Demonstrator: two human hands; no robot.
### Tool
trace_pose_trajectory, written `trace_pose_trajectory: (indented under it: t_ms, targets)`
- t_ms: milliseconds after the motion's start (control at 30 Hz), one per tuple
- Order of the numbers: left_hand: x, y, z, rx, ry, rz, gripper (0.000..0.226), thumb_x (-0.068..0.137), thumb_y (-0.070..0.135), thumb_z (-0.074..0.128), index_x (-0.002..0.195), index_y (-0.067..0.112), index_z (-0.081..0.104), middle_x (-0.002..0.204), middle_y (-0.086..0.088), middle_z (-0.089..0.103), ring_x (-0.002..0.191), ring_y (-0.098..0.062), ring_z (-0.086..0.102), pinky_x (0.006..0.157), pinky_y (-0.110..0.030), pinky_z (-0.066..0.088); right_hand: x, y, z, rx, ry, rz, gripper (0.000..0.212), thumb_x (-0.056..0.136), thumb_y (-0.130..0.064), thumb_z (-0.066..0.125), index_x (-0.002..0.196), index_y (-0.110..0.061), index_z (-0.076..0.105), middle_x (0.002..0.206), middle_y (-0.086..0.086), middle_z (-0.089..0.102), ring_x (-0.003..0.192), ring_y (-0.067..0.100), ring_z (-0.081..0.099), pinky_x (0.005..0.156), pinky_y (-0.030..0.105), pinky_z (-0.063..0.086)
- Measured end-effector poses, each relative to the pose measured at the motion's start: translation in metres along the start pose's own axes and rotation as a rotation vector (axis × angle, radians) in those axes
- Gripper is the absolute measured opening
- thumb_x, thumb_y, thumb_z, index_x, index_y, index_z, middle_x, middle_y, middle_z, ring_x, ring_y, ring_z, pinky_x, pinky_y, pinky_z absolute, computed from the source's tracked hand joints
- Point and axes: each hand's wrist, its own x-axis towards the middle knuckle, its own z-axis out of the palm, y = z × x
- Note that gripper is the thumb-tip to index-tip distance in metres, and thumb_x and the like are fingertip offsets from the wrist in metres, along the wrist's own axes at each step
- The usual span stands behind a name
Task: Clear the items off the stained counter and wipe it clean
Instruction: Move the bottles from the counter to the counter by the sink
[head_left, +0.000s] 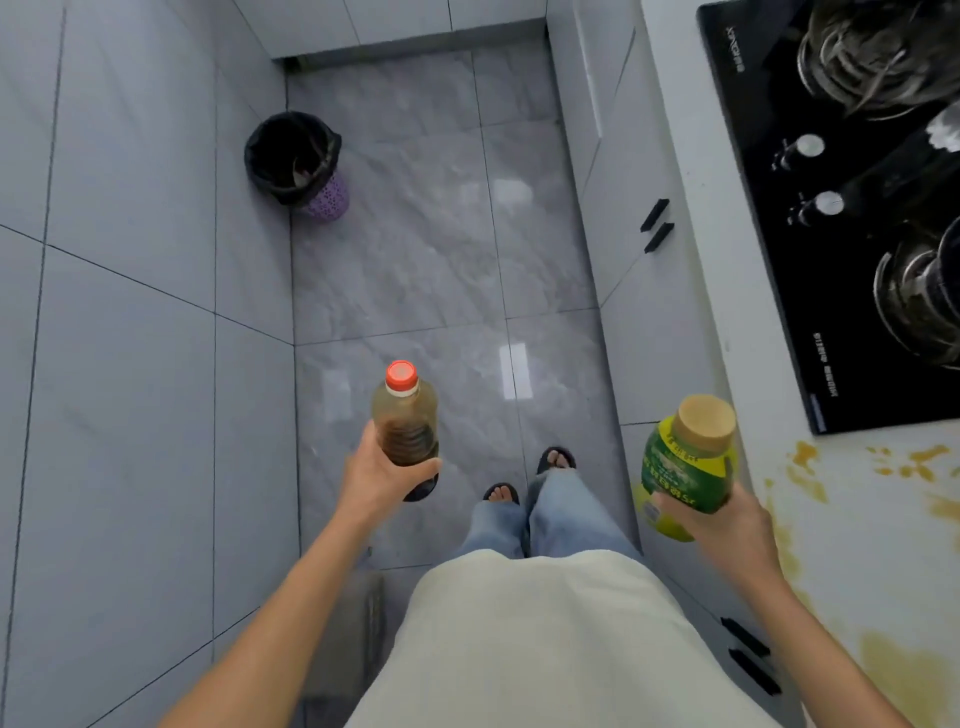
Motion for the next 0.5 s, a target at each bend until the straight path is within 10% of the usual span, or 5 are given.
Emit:
trace_pose_trajectory:
  t_ms: [200, 500]
  targets:
    - [0.074, 0.068, -0.010, -0.069, 0.071, 0.056, 0.075, 0.054, 0.056, 0.093, 0.118, 0.049, 0.054, 0.096, 0.038, 0.068, 0.091, 0.023, 0.062, 0.073, -0.011, 0.046, 0.065, -0.037, -0.001, -0.048, 0.001, 0.025, 0.053, 0.068, -0.039, 0.095, 0.111, -0.034, 0.064, 0.097, -0.010, 0.071, 0.088, 0.011, 0.066, 0.069, 0.030, 0.049]
    - [0.150, 0.110, -0.029, -0.044, 0.085, -0.044, 0.076, 0.062, 0.040, 0.099, 0.126, 0.032, 0.058, 0.105, 0.016, 0.068, 0.099, -0.014, 0.066, 0.083, -0.030, 0.051, 0.194, -0.168, 0.008, -0.070, -0.087, -0.038, 0.044, 0.069, -0.041, 0.094, 0.099, -0.041, 0.061, 0.089, -0.027, 0.065, 0.085, -0.002, 0.063, 0.062, 0.016, 0.044]
